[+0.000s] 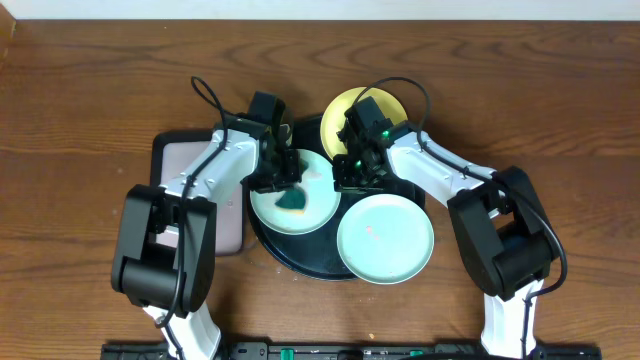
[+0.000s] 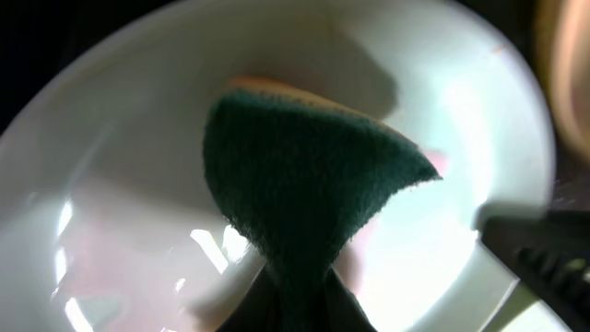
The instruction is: Clean dirty plates on tray and stack at the side
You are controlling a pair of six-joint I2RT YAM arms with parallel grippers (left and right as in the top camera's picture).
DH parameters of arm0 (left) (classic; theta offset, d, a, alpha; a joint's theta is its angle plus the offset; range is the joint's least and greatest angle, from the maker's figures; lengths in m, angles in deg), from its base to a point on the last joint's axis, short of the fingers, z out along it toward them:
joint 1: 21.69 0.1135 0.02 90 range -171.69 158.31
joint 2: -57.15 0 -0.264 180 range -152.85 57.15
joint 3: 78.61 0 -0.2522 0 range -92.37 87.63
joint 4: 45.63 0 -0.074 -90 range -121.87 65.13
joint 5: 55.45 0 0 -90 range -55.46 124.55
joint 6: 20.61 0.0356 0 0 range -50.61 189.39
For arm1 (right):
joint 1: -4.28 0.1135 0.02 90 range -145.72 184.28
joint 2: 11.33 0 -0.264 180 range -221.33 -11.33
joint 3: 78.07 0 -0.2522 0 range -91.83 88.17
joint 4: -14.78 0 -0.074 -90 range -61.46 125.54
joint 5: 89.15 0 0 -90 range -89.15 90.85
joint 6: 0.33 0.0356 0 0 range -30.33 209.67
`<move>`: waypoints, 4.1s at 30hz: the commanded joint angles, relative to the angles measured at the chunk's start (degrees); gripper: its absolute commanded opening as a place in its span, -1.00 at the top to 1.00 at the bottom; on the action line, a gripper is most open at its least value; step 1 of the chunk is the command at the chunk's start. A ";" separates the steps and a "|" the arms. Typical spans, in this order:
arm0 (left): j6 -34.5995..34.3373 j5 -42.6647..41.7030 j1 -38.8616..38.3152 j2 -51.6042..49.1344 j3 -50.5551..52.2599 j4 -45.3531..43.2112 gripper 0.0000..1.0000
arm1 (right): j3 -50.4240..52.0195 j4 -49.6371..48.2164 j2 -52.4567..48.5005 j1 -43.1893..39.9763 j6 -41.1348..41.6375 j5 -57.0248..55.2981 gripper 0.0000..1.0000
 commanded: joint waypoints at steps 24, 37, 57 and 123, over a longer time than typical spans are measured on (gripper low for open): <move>9.75 -8.96 -0.90 -0.63 0.37 4.61 0.85 | 1.22 0.50 -1.49 0.52 -0.17 -0.31 0.98; -5.88 21.57 -0.83 -0.52 -0.42 3.30 0.85 | 1.22 0.76 -1.49 0.52 -0.17 -0.70 0.98; -3.39 22.12 8.94 8.83 -19.08 32.72 0.85 | 0.98 0.87 -0.92 1.66 -0.24 -2.54 0.97; 4.79 10.08 31.06 11.74 -16.26 32.33 0.85 | -14.53 10.38 15.47 33.68 -17.97 -105.81 0.98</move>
